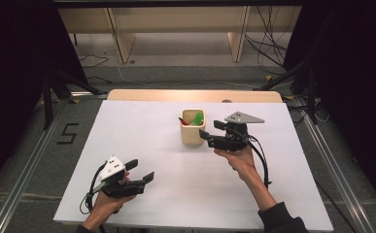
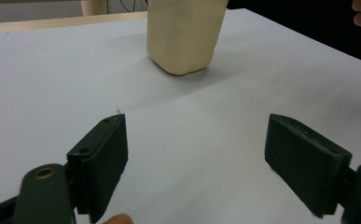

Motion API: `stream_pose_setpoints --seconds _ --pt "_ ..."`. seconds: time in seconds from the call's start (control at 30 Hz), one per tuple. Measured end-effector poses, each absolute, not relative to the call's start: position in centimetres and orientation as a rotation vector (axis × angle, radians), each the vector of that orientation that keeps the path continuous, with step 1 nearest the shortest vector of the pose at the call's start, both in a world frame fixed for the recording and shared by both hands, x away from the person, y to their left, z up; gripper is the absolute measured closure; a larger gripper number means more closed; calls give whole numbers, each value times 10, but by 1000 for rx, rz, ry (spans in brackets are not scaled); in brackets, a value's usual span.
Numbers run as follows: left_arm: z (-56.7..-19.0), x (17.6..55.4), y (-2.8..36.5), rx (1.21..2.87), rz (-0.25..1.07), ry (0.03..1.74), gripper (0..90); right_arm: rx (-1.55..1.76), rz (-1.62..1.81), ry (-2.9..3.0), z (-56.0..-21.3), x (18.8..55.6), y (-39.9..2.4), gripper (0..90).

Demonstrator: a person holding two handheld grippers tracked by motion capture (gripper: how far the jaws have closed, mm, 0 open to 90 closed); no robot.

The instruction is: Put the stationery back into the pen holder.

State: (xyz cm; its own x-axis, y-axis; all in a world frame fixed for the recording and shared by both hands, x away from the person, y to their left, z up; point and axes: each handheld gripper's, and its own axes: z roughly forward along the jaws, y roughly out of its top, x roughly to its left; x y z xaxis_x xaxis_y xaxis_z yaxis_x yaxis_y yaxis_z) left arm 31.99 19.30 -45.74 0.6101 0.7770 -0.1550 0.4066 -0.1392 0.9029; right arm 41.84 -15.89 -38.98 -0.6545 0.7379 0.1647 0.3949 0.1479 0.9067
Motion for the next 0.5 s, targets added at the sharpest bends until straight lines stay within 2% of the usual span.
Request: stream_pose_setpoints --seconds 0.5 --pt "-454 322 191 1769 394 960 208 1050 1520 2155 -402 394 -170 266"
